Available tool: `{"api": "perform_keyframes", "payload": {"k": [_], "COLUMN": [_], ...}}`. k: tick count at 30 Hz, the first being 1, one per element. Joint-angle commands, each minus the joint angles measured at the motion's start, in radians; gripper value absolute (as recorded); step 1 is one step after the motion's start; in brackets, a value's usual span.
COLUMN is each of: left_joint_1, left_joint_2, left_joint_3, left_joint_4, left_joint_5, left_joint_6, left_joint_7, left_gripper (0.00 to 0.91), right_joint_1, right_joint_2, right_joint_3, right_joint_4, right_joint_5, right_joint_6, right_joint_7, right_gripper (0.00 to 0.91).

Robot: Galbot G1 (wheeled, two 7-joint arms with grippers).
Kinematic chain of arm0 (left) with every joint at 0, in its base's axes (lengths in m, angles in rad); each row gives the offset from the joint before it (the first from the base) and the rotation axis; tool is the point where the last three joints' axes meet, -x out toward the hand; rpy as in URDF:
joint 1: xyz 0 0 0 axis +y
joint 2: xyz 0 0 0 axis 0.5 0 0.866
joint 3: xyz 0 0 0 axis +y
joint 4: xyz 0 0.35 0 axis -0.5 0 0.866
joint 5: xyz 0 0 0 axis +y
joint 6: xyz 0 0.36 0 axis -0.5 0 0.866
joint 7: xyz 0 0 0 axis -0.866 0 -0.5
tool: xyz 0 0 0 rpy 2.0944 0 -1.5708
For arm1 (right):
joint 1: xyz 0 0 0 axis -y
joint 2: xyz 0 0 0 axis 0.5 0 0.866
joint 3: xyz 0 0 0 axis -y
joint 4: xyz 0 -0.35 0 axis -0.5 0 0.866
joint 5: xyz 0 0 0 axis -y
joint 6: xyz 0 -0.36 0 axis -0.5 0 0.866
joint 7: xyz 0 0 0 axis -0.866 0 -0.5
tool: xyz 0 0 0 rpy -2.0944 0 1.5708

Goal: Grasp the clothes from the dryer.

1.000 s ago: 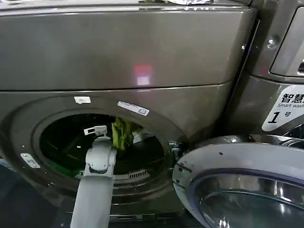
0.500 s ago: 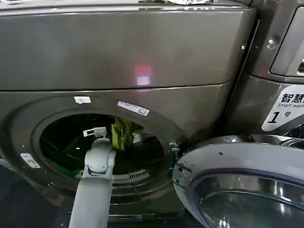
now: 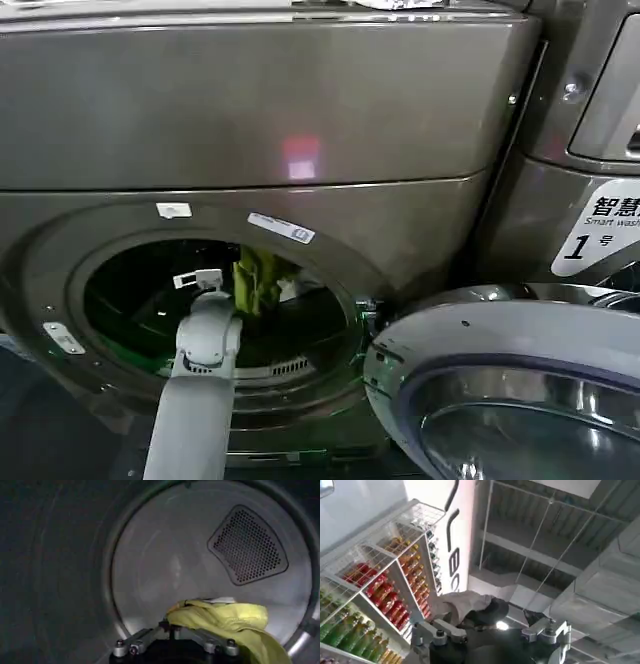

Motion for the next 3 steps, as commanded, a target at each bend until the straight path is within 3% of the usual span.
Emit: {"api": "perform_keyframes", "payload": {"k": [1,3], "left_joint_1": [-0.002,-0.002], "left_joint_2": [0.002,0.005], "left_joint_3": [-0.001,-0.002], "left_joint_4": [0.004,0.005], "left_joint_5": [0.019,0.027], "left_joint_6": [-0.011,-0.02], "left_joint_7": [0.012,0.04], "left_gripper": [0.0,0.0], "right_joint_1": [0.001,0.0], "right_joint_2": [-0.001,-0.002], "right_joint_3": [0.002,0.004], "right_joint_4": [0.005,0.004], "right_joint_5": [-0.004,-0.004], "right_joint_6": [-0.005,-0.005], "right_joint_7": [0.003,0.003], "right_gripper": [0.907,0.907]}}
